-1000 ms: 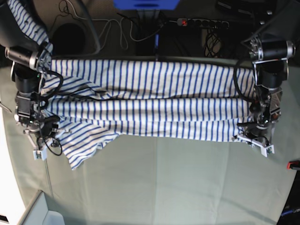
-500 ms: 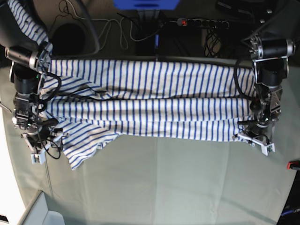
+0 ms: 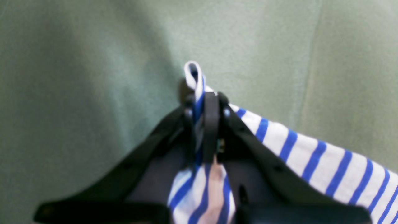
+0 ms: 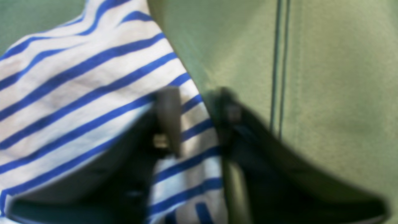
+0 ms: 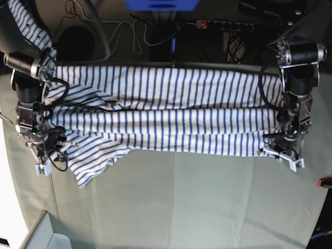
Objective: Layout the t-shirt on the table in an organized manner, then fold the t-shirt properly
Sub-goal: 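Pull the held hem ends apart with both grippers to stretch the band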
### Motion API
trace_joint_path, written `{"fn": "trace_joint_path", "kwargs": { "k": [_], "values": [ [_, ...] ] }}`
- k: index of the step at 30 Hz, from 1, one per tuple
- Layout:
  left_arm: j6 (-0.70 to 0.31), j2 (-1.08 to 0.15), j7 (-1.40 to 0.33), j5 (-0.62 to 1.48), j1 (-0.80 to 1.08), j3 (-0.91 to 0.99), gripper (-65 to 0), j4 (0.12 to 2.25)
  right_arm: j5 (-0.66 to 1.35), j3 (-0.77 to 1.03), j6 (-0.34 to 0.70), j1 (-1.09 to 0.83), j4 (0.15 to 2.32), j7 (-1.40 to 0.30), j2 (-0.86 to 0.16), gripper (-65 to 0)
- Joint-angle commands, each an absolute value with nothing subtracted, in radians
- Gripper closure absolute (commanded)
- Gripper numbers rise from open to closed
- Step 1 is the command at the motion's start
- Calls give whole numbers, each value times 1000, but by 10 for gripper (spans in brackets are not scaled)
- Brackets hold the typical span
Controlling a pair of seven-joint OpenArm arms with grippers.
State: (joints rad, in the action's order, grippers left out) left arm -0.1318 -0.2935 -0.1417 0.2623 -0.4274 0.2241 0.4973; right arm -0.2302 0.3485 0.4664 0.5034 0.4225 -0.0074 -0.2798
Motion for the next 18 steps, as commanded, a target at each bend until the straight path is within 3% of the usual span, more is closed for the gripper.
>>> {"fn": "trace_joint_path", "kwargs": {
  "k": [1,12,18],
  "values": [
    [-119,-311,-148,254,-444,225,0,507,-232,348,473,529,430,-15,-288,-19],
    [-119,-315,-154,259,-432,229,0,601,-229,354,476,562,481,-16,-317,0],
    [-119,-329,-154,263,-414,231,0,699,-226,358,605,495,757,-114,-302,0]
  ]
}}
